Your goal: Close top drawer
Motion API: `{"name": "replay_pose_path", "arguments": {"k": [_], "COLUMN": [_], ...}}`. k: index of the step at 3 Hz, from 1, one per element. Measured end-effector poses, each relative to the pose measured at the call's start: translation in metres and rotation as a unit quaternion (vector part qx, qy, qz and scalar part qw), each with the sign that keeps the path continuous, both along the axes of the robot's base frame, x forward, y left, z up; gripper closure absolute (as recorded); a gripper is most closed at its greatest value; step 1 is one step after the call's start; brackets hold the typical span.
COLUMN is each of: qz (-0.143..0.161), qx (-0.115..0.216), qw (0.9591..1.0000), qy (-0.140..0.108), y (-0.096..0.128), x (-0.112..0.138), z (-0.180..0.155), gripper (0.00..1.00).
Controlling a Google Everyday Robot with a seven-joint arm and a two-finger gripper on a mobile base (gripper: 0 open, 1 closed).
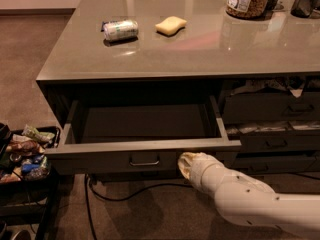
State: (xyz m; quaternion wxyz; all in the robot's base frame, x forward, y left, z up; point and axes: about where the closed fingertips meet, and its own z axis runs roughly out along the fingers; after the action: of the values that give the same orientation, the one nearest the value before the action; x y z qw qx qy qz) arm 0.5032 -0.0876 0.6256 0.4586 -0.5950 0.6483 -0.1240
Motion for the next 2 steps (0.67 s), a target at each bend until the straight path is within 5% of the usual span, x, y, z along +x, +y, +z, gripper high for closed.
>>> {"name": "replay_pose_path", "arguments": {"k": [2], "qz": [0.015], "qx": [-0.005], "qw": [0.9997], "qy": [-0.021], "y": [0.022], "x": [0.043], "z": [0.015], "gripper": [1.0]}}
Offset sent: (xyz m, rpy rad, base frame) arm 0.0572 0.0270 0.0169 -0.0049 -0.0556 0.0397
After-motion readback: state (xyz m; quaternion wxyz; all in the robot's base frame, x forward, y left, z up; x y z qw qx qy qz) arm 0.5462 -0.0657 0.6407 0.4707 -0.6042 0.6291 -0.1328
